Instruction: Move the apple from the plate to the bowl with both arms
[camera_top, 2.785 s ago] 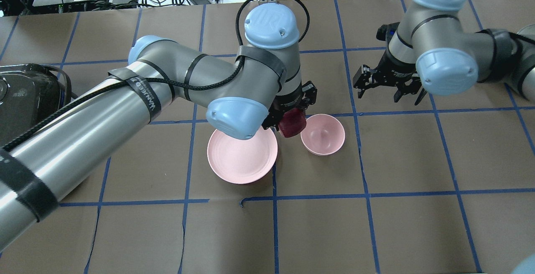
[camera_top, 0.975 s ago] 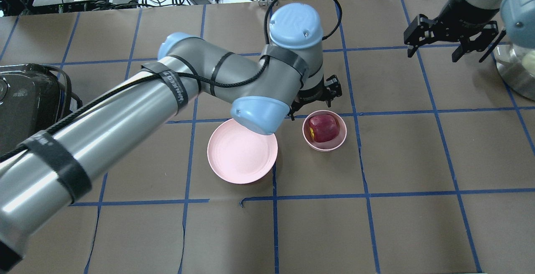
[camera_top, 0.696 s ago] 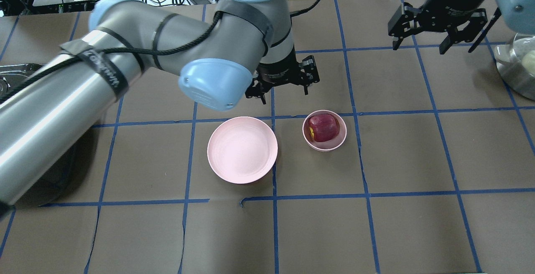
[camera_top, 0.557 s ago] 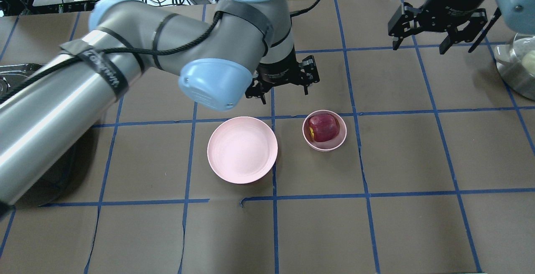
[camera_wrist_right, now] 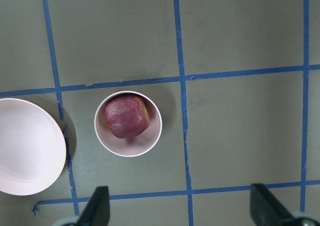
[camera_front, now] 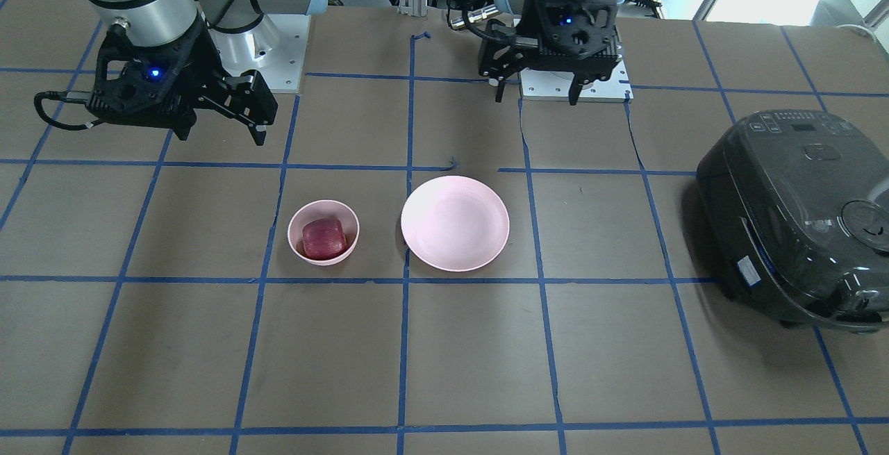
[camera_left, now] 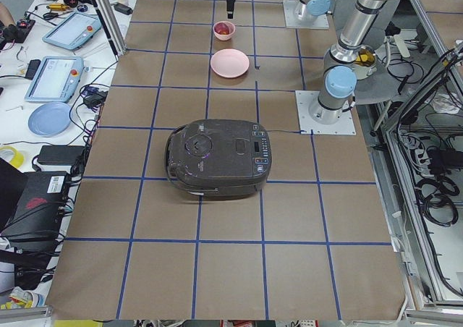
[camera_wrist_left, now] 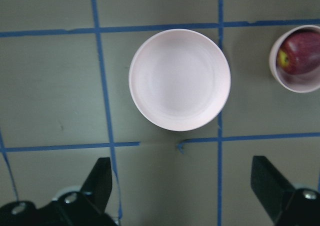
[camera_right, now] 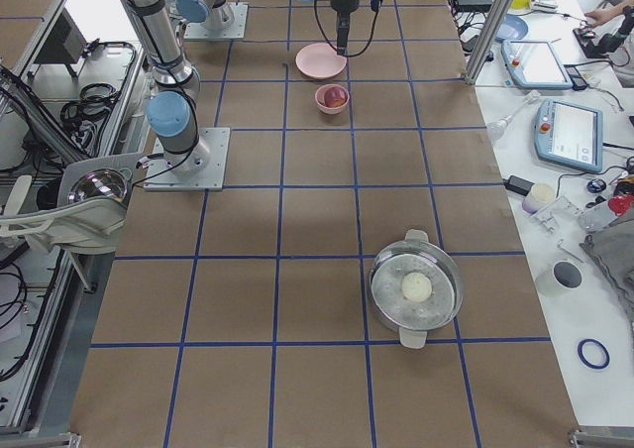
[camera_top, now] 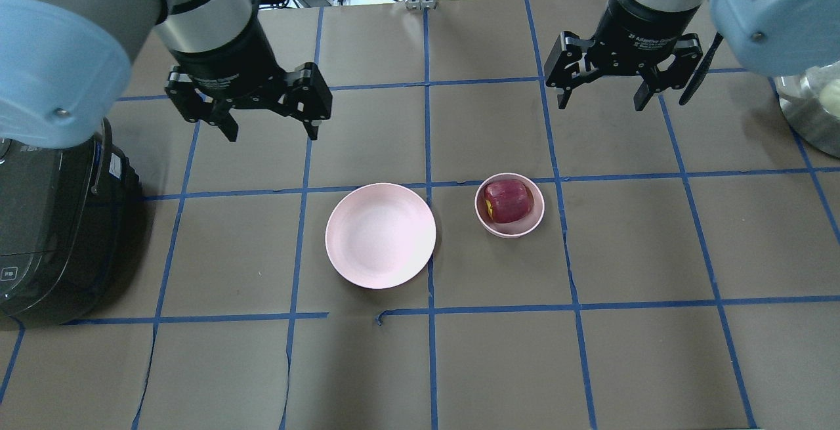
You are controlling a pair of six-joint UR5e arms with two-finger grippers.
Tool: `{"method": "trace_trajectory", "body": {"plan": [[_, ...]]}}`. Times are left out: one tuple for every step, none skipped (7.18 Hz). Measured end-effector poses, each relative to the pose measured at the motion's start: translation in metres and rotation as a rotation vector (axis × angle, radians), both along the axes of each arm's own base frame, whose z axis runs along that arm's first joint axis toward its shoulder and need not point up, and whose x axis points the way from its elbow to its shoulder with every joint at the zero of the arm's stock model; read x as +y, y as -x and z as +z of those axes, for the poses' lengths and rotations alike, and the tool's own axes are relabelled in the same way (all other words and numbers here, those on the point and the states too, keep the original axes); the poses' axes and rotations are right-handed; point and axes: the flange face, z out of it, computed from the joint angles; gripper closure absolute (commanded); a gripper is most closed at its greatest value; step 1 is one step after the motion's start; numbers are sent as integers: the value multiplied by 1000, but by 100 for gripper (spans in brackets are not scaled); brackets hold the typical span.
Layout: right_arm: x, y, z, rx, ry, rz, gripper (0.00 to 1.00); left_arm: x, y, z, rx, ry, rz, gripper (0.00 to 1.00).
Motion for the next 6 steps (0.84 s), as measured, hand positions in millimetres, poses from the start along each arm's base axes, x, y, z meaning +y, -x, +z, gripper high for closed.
{"method": "trace_trajectory", "body": {"plan": [[1, 0, 1, 0, 1, 1, 0, -11, -19, 5, 0, 49, 29, 0], [1, 0, 1, 2, 2, 2, 0, -21, -33, 7, 9, 103, 54, 0], [1, 0, 1, 5, 2, 2, 0, -23, -38, 4, 15, 123, 64, 0], [1, 0, 2, 5, 3, 4, 0, -22, -39, 0, 18, 129, 65, 0], [1, 0, 2, 6, 5, 6, 0, -20, -38, -2, 23, 129, 63, 0], [0, 0, 2, 6, 7, 8, 0, -19, -36, -3, 40, 127, 59, 0]]}}
